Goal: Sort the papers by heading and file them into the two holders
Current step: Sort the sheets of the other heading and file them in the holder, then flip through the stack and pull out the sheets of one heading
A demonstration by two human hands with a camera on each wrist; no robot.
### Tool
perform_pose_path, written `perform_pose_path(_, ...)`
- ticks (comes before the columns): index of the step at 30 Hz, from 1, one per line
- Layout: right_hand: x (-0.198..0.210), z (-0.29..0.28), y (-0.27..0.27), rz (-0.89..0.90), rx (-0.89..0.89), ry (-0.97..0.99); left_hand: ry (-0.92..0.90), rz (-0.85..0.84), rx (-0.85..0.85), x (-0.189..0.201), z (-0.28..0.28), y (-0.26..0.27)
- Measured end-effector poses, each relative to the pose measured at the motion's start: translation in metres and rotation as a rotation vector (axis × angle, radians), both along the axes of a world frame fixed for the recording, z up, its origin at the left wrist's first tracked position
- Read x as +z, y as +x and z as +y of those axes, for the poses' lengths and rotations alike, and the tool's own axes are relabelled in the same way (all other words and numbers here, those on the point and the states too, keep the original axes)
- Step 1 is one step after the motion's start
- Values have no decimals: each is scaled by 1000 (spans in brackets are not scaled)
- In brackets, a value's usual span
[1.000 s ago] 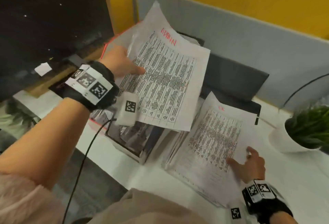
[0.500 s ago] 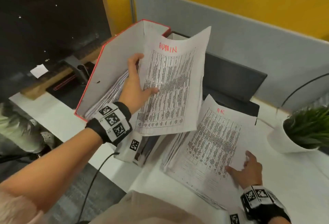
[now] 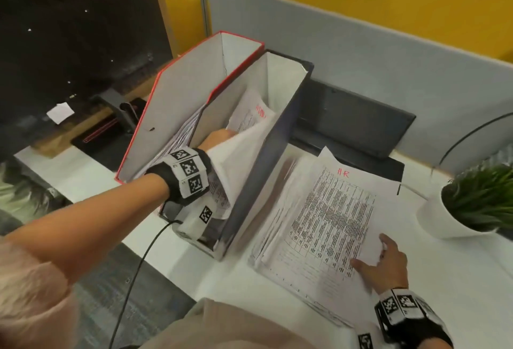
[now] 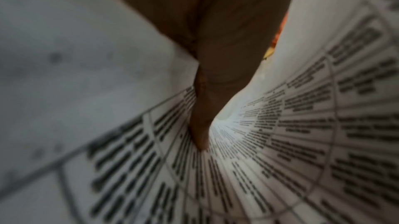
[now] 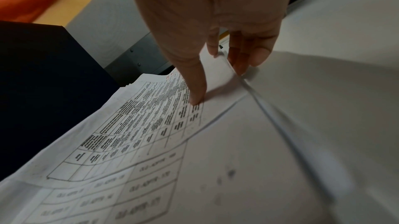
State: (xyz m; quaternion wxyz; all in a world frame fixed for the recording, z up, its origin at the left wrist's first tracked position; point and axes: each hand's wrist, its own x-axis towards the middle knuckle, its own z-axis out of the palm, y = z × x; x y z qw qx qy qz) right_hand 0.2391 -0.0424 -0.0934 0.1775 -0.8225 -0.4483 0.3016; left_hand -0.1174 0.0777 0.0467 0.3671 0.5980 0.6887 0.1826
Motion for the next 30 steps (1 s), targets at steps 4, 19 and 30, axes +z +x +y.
perform_pose_path(4,2,0,-1,5,-6,-10,-71,447,-308,-4,5,4)
perform_pose_path(19,5,0,-1,-3,11,-39,153,598,-420,4,7,3)
perform_pose_path(30,3,-3,-3,-6,20,-46,662,-29,-330,78,-25,93)
